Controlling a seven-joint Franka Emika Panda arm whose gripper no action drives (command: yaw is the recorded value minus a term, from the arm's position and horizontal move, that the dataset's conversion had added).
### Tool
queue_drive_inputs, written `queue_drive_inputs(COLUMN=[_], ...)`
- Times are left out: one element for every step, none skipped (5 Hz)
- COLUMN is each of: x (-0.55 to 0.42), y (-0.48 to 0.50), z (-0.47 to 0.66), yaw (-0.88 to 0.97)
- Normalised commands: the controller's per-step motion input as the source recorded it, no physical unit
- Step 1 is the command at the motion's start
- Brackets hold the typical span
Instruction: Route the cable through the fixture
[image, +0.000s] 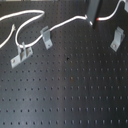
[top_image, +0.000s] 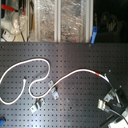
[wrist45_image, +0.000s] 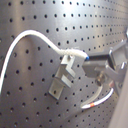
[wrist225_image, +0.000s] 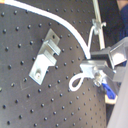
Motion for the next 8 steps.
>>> queue_drive_inputs(x=[-0.011, -0.008, -0.085, -0.153, -0.312, -0.327, -0.013, -0.046], y=[-0.115, -0.14, -0.086, -0.186, -0.388, -0.372, 0.011, 0.201], z=[0.26, 0.26, 0.11, 0.09, 0.24, 0.19, 0.0, -0.37], yaw=[-0.81, -0.76, -0.14, -0.01, 0.0, 0.0, 0.0, 0.03])
